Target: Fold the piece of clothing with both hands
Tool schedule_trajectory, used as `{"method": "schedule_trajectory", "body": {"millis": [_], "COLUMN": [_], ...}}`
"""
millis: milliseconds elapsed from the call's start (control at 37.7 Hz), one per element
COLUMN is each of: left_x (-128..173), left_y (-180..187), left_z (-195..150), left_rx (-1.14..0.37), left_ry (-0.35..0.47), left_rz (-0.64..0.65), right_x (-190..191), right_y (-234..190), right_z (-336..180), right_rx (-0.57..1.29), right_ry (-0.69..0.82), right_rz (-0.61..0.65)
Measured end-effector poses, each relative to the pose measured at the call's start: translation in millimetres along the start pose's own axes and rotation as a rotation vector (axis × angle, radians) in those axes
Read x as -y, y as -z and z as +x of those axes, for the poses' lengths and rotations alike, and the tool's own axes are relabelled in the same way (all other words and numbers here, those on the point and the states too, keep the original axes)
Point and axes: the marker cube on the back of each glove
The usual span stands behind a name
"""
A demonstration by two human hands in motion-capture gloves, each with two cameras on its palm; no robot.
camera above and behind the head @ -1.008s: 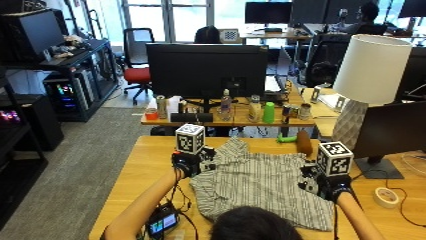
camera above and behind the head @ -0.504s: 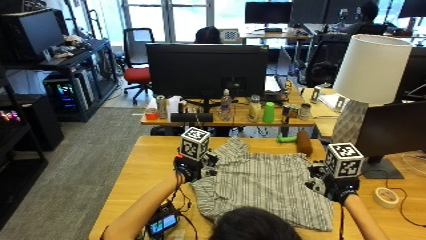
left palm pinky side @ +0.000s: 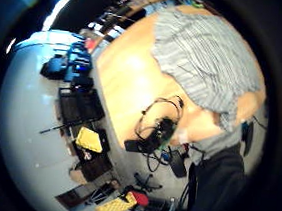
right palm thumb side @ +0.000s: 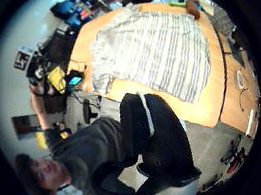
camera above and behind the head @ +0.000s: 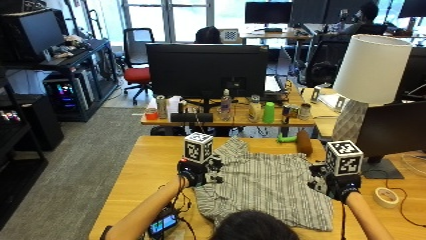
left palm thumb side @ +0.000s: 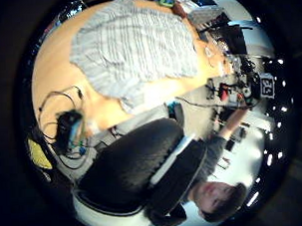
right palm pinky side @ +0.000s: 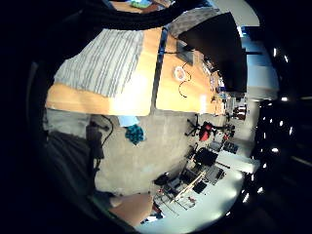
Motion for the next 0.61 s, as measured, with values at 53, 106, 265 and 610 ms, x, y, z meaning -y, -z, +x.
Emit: {"method": "schedule_trajectory", "body": {"millis": [53, 106, 265, 610], "left_x": [0.1, 3.3, 21.3, 78.8], "left_y": [-8.1, -18.7, -65.5, -200.7], "left_z": [10.1, 20.0, 42.4, 44.4], "left_rx": [-0.030, -0.027, -0.057, 0.082], "left_ry": [-0.029, -0.055, -0.123, -0.083], "left_rz": [-0.041, -0.067, -0.197, -0.301], "right_x": [0.5, 1.7, 10.5, 16.0], "right_y": [0.7, 0.2, -12.6, -39.7], "right_z": [-0.9, -2.2, -2.3, 5.1], "right_rx": [-0.001, 0.002, -0.011, -0.011], "right_ry": [0.000, 0.001, 0.000, -0.010], "right_rz": [-0.004, -0.008, -0.030, -0.087]}}
